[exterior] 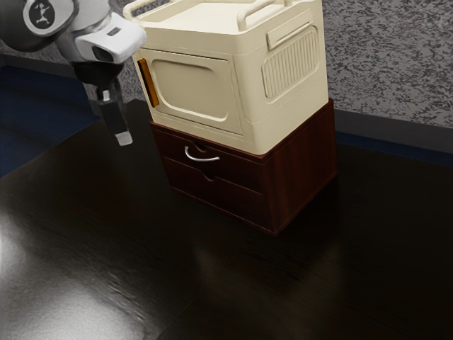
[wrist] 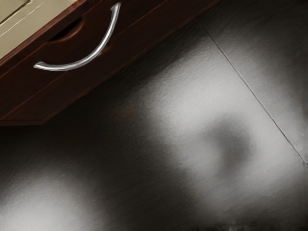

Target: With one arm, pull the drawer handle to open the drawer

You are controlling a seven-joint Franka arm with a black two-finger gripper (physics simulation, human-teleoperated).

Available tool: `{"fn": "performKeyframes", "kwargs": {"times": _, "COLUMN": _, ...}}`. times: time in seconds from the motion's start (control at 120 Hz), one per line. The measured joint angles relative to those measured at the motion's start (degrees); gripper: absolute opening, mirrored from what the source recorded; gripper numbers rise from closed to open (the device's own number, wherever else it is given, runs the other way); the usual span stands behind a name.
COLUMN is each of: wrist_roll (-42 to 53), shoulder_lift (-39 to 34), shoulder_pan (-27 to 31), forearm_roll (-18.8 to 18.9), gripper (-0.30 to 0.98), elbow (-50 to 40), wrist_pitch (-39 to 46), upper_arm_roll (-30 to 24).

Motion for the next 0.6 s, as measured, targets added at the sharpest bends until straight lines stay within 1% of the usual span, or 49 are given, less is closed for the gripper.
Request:
{"fn": "performKeyframes", "kwargs": {"times": 0.042, "wrist_roll": 2.17, "shoulder_lift": -1.5, "shoulder_pan": -1.66, "forearm_roll": 0.74, "gripper": 0.69, "elbow": -2.76, "wrist_pitch": 0.69, "upper_arm_roll": -0.78}}
{"fn": "performKeyframes", "kwargs": {"times": 0.108, "wrist_roll": 5.45, "shoulder_lift": -4.64, "shoulder_pan": -5.84, "forearm_roll": 1.52, "gripper": 0.69, "elbow": -8.54, "wrist_pitch": 2.9, "upper_arm_roll": -1.45}}
{"fn": "performKeyframes", "kwargs": {"times": 0.142, "wrist_roll": 7.0, "shoulder_lift": -6.11, "shoulder_pan": -6.84, "forearm_roll": 1.78, "gripper": 0.68, "elbow": -11.24, "wrist_pitch": 4.33, "upper_arm_roll": -1.66}}
{"fn": "performKeyframes", "kwargs": {"times": 0.2, "wrist_roll": 9.61, "shoulder_lift": -7.26, "shoulder_pan": -7.11, "forearm_roll": 2.11, "gripper": 0.69, "elbow": -14.22, "wrist_pitch": 6.87, "upper_arm_roll": -1.6}}
{"fn": "performKeyframes", "kwargs": {"times": 0.358, "wrist_roll": 15.57, "shoulder_lift": -7.58, "shoulder_pan": -7.19, "forearm_roll": 2.66, "gripper": 0.69, "elbow": -18.74, "wrist_pitch": 13.14, "upper_arm_roll": -1.18}}
{"fn": "performKeyframes", "kwargs": {"times": 0.492, "wrist_roll": 19.52, "shoulder_lift": -10.15, "shoulder_pan": -7.22, "forearm_roll": 3.63, "gripper": 0.69, "elbow": -24.53, "wrist_pitch": 18.88, "upper_arm_roll": -0.96}}
{"fn": "performKeyframes", "kwargs": {"times": 0.6, "wrist_roll": 22.12, "shoulder_lift": -10.89, "shoulder_pan": -7.28, "forearm_roll": 4.7, "gripper": 0.69, "elbow": -27.13, "wrist_pitch": 23.46, "upper_arm_roll": -1.0}}
